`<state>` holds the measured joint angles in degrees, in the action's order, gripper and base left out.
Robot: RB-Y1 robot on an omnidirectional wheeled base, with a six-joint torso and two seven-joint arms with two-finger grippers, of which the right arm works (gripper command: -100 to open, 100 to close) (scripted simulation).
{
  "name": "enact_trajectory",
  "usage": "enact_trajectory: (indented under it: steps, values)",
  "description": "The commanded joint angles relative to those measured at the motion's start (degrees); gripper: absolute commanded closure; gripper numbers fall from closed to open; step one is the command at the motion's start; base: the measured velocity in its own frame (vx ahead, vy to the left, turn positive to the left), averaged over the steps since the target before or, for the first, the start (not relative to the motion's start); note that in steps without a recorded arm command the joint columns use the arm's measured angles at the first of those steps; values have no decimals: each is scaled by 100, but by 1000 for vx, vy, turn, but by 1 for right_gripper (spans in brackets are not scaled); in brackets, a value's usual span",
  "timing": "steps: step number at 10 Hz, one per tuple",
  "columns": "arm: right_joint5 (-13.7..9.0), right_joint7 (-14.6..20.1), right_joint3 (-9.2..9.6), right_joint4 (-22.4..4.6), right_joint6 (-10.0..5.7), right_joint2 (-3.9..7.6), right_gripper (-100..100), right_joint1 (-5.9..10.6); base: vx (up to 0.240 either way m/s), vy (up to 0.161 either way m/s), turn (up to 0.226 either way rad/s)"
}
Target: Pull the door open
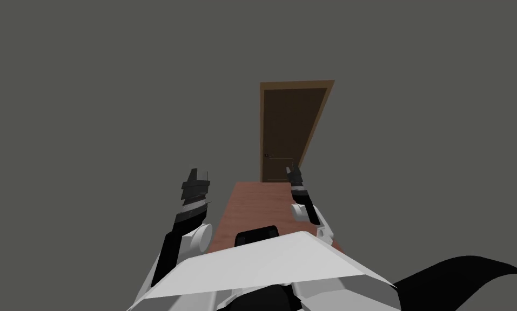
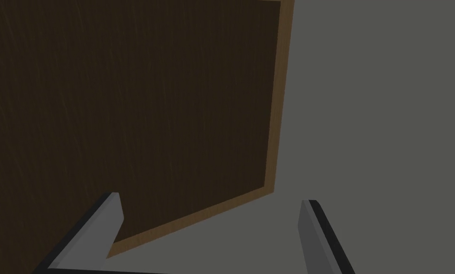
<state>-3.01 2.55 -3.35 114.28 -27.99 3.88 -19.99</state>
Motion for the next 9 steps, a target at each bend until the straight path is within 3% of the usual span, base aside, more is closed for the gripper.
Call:
enact_trajectory:
  steps: [1,9]
  values:
    - [0,-24,8,-189,-14,18,-100,65,95,9,11]
    - [-62,-60,-60,-1304,-122,202,-100,476,99,3,9]
